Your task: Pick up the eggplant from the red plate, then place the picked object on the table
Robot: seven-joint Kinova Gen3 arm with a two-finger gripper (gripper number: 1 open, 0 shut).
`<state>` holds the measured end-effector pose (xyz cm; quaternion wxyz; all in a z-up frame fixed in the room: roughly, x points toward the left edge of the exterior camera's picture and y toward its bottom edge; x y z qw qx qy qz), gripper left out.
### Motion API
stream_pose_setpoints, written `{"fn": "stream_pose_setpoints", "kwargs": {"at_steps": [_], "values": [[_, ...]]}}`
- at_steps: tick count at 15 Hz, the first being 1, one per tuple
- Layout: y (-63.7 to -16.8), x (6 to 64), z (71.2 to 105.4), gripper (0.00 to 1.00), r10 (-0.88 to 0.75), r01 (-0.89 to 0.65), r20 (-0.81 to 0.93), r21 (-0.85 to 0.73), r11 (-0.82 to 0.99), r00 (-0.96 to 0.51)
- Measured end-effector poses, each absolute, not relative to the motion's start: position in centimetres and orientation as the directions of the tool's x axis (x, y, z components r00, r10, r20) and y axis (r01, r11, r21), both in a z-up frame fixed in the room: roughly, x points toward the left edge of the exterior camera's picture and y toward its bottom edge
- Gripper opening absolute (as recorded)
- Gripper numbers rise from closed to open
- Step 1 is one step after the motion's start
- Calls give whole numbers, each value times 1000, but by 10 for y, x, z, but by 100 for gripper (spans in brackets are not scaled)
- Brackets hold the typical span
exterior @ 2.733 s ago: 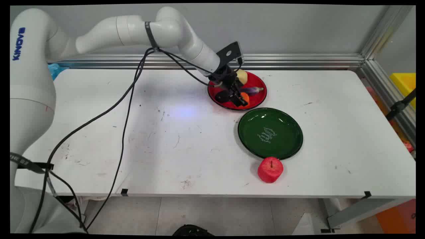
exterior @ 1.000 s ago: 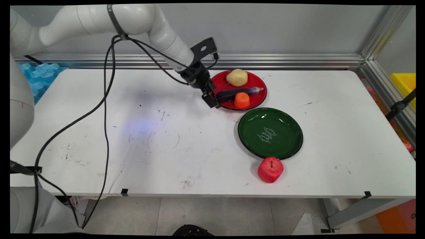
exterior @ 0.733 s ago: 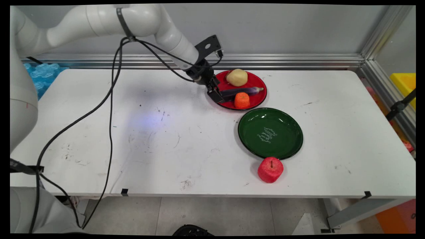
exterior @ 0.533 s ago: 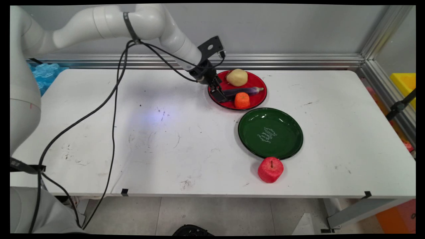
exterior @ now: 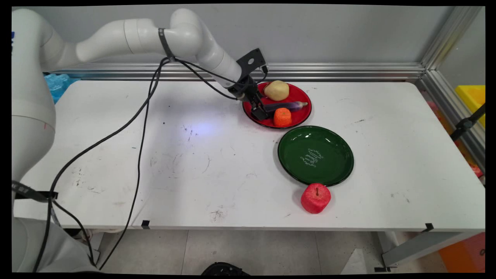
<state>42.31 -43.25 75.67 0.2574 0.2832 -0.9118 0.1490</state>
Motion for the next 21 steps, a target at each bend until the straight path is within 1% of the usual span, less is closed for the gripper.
{"fn": "stream_pose_setpoints", "kwargs": {"at_steps": [1, 2, 6, 9, 15, 18, 21], "values": [[-434, 422, 754, 100, -439, -594, 556, -127, 794, -706], [-435, 421, 751, 0, -439, -595, 558, -126, 794, -705], [-437, 419, 745, 0, -438, -592, 559, -121, 797, -704], [-437, 416, 750, 0, -436, -588, 560, -119, 800, -705], [-430, 406, 784, 0, -418, -573, 572, -115, 811, -706], [-413, 408, 801, 0, -410, -561, 569, -112, 820, -713], [-386, 415, 810, 0, -401, -543, 556, -110, 833, -728]]}}
